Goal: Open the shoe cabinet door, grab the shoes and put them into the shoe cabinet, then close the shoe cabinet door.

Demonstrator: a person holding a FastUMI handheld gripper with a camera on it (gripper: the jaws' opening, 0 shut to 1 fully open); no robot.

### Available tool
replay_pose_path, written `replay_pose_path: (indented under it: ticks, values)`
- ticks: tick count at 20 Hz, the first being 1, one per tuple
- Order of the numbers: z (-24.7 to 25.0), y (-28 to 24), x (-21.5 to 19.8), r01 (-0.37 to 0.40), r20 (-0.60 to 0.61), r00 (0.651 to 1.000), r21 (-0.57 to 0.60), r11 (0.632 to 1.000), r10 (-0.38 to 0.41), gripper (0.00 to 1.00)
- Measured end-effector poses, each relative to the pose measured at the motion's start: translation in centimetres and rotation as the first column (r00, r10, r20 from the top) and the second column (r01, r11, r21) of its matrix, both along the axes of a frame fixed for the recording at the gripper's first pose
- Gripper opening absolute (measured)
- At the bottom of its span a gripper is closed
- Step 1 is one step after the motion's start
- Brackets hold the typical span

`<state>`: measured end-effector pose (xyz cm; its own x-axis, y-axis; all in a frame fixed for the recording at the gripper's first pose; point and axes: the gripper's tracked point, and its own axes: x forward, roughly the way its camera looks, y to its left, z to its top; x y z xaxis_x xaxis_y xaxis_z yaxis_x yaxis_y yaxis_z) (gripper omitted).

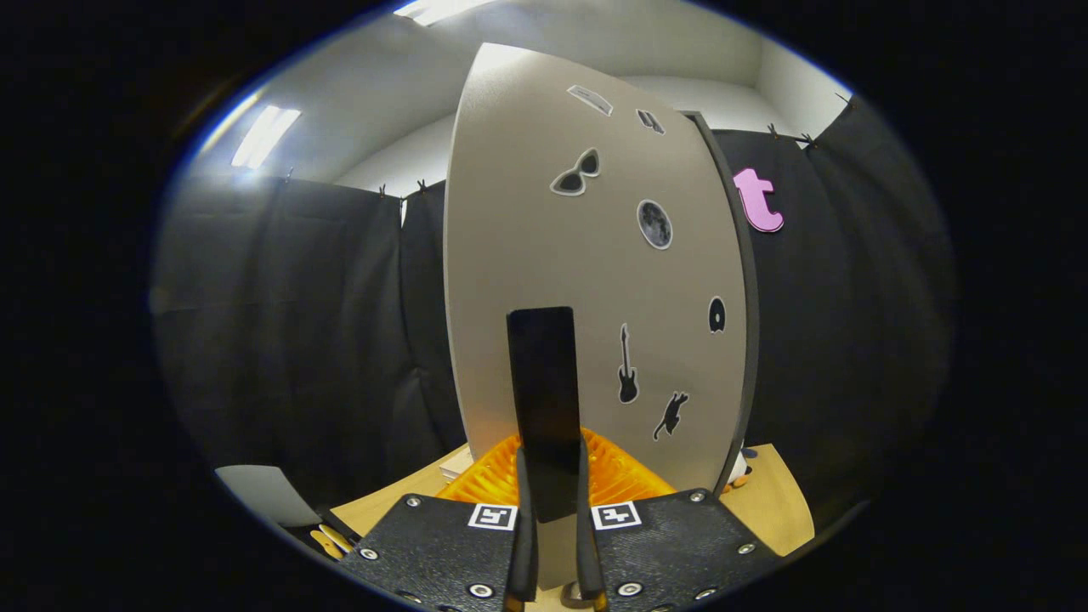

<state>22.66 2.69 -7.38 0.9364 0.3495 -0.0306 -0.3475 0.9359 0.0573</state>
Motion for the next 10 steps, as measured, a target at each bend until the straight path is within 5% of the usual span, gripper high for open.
replay_pose_path:
  ticks: [10]
  values:
    - [0.53, -0.89, 0.95, 0.073, -0.011, 0.997, -0.027, 0.997, -0.073, 0.17]
